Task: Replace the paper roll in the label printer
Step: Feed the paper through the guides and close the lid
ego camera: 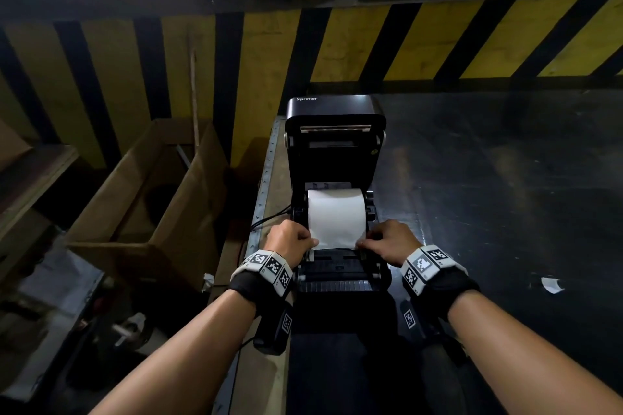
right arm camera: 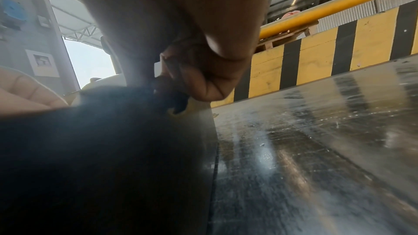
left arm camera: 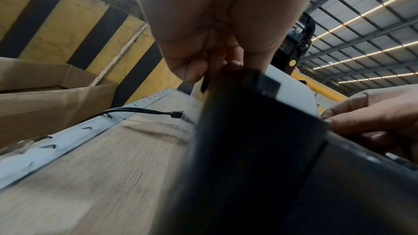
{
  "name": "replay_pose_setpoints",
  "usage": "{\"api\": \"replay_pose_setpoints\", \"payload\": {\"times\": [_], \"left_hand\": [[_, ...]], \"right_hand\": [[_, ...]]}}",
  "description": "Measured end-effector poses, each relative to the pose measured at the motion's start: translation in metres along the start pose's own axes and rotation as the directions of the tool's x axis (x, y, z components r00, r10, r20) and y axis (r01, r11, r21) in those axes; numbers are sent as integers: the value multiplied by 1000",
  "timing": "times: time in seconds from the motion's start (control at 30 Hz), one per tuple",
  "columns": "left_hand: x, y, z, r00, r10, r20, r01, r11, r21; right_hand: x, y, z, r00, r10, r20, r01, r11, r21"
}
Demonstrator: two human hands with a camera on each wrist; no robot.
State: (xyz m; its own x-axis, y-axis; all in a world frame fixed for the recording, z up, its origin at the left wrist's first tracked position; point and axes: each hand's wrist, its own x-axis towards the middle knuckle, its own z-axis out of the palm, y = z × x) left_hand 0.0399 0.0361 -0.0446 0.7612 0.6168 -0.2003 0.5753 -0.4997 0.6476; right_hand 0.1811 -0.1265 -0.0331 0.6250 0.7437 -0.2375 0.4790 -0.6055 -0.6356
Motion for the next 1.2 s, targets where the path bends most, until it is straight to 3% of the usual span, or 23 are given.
{"api": "replay_pose_setpoints", "payload": {"times": [0.3,0.57,0.77,1.0,1.2], "left_hand": [[3,5,-16,991,-2,136,-8,997,75],[3,1,-14,998,-6,70,3,999,43],[5,4,-18,989,-11,148,-1,997,82],[2,5,-17,995,-43,95,41,999,17],[5,10,-23,975,-40,217,17,994,107]], "right_hand": [[5,5,-2,998,62,21,-65,988,143],[4,2,-8,996,12,89,-16,999,41],[3,5,-5,999,26,32,-30,991,133],[6,1,-11,991,9,133,-10,1000,9],[5,0,-9,996,23,83,-30,997,77]]}}
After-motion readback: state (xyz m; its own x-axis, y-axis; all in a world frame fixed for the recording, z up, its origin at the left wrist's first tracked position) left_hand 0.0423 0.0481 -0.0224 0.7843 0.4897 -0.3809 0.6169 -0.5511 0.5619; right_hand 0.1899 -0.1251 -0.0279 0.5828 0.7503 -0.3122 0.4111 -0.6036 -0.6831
